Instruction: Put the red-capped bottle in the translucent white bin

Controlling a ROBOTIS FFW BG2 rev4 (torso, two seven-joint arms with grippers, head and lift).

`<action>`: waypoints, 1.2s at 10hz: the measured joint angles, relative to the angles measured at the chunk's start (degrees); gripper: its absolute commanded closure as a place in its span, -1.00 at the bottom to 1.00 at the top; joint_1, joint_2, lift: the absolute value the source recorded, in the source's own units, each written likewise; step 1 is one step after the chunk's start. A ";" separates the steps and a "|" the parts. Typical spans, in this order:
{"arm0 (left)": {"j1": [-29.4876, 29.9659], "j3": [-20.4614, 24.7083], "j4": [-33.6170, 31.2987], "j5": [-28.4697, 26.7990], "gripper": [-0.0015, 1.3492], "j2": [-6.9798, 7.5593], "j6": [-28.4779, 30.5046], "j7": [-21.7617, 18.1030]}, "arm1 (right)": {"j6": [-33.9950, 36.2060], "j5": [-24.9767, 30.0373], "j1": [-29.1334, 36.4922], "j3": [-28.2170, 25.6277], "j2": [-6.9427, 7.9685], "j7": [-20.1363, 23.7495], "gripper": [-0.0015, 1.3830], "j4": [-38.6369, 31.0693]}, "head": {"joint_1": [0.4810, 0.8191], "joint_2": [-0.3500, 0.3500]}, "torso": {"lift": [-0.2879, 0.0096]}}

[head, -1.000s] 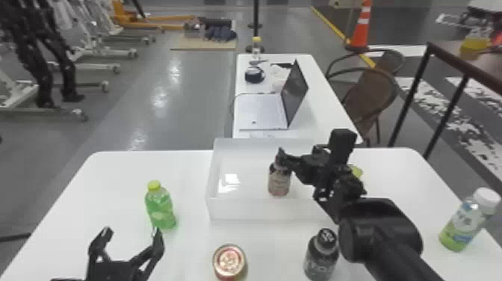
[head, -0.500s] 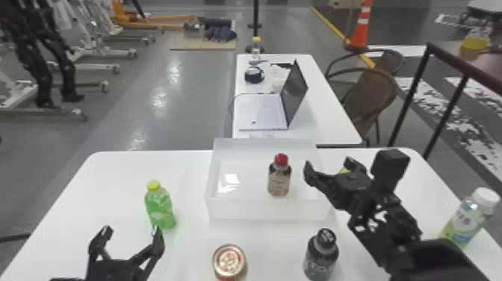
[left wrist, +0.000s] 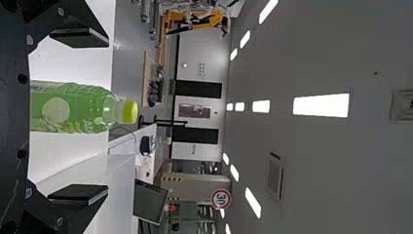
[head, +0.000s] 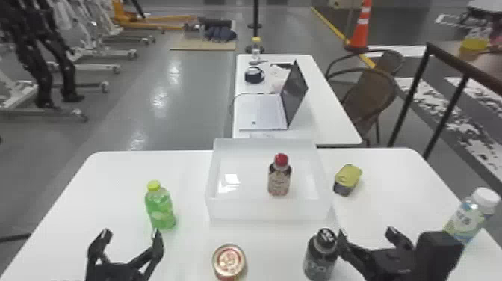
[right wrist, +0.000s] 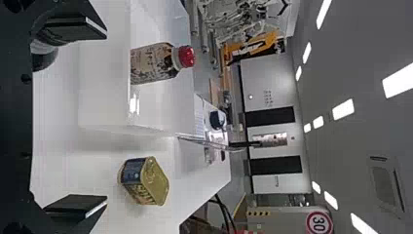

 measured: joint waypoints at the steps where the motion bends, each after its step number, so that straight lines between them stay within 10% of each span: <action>1: 0.19 -0.08 -0.16 -0.11 -0.66 0.00 0.34 0.00 | 0.08 0.79 2.75 -0.47 0.43 -0.10 -0.84 -1.26 | -0.60 0.00 | 0.26; 5: 0.57 -0.15 -0.62 -0.92 -0.66 0.00 1.42 0.00 | -8.13 1.99 5.01 -0.72 -0.48 7.59 -0.84 -0.26 | -0.60 0.00 | 0.26; 12: 1.19 0.25 -1.04 -0.86 -0.66 0.00 1.99 0.00 | -12.98 0.92 5.15 -0.63 -0.40 7.73 -0.84 2.03 | -0.60 0.00 | 0.26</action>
